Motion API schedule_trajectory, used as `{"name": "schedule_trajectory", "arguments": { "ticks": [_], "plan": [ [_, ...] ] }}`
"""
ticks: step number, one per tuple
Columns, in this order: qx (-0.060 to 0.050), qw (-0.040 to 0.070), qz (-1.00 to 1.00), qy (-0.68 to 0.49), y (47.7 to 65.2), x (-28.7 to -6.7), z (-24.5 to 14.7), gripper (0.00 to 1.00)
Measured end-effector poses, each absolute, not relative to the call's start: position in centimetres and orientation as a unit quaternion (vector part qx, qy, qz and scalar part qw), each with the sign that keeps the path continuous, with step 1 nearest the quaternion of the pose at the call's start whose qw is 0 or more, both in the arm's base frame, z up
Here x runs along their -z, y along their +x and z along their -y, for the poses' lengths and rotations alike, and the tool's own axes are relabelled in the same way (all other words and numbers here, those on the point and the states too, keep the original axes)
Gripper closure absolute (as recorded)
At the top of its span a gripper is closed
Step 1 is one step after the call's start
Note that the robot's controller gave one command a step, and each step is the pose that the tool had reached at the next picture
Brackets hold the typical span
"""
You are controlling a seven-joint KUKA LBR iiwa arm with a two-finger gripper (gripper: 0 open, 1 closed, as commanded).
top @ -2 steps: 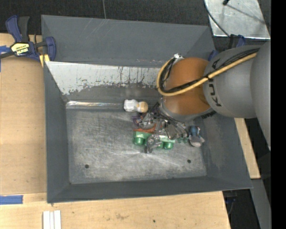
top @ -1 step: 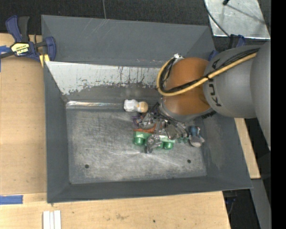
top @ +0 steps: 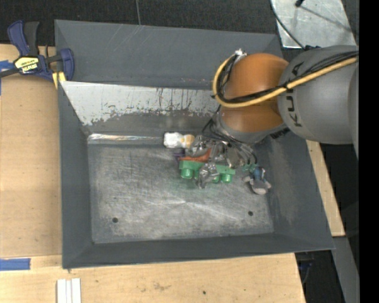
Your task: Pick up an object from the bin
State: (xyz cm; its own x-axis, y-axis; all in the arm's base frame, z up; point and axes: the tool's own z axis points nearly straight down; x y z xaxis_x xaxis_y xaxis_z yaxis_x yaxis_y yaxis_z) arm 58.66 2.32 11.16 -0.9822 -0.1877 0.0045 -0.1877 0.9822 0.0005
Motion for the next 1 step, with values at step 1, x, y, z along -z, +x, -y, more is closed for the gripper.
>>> {"name": "schedule_trajectory", "arguments": {
  "ticks": [1],
  "plan": [
    [0.000,-0.001,0.998,0.061,59.93,-24.06,-1.74,1.00]
  ]
}}
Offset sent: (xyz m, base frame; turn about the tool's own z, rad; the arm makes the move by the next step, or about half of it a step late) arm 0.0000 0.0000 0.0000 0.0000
